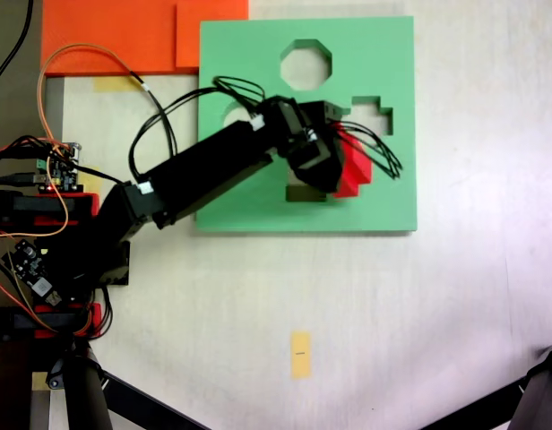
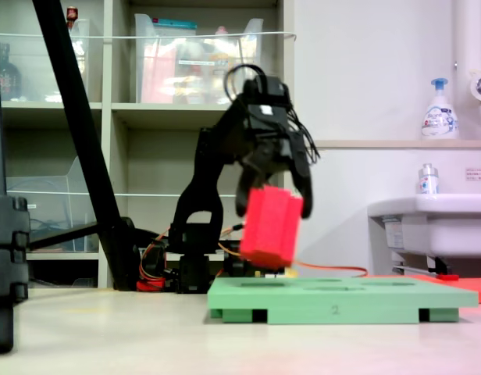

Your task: Put the cross columnar block into the corresponding hole

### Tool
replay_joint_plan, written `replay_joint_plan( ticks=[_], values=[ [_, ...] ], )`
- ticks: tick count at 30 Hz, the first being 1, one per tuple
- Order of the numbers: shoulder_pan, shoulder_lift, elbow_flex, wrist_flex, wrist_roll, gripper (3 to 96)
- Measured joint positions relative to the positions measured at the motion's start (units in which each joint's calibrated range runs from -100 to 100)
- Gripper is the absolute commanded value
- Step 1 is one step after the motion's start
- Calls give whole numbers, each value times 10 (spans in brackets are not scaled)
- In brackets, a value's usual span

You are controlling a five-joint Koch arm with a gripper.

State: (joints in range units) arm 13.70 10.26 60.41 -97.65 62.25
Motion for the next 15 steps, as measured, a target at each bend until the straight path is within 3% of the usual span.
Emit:
replay_joint_plan(
  ticks=[15],
  values=[
    [21,86,2,123,29,339]
  ],
)
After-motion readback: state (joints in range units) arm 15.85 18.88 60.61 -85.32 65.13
